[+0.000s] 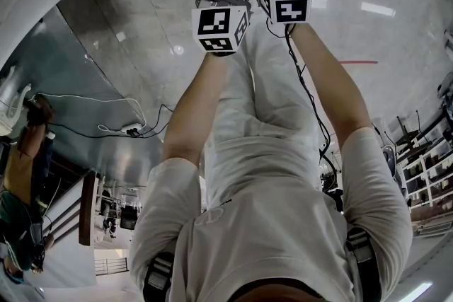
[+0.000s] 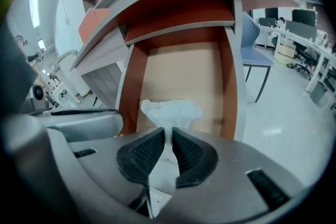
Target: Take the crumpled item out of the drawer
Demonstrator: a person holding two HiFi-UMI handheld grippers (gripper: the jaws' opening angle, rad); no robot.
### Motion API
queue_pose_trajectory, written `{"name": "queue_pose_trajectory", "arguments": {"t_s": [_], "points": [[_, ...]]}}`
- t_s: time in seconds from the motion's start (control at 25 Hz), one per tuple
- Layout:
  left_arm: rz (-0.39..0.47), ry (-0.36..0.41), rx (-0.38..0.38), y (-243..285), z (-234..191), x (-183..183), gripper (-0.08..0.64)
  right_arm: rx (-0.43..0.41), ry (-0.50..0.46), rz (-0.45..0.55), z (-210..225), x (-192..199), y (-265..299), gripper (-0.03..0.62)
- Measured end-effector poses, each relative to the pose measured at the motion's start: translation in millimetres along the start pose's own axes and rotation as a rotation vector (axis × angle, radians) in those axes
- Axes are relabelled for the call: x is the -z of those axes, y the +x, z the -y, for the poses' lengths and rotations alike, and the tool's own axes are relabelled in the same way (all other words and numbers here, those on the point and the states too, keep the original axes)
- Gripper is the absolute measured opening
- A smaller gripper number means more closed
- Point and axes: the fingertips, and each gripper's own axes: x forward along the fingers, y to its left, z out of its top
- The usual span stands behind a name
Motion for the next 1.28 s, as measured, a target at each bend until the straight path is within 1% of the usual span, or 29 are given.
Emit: {"name": "queue_pose_trajectory", "arguments": {"t_s": [0.36, 0.76, 1.28], "points": [[0.006, 0.009, -0.008, -2, -1, -1, 0.002, -0.002, 0.016, 0.018, 0, 2, -5, 0.049], [0.024, 0.03, 0.008, -14, 13, -18, 0.002, -0.002, 0.018, 0.057, -7, -11, -27, 0.049], [0.051, 0.048, 0.002, -42, 25, -50, 0.002, -0.001, 0.028, 0.113, -16, -32, -73, 0.049]]}}
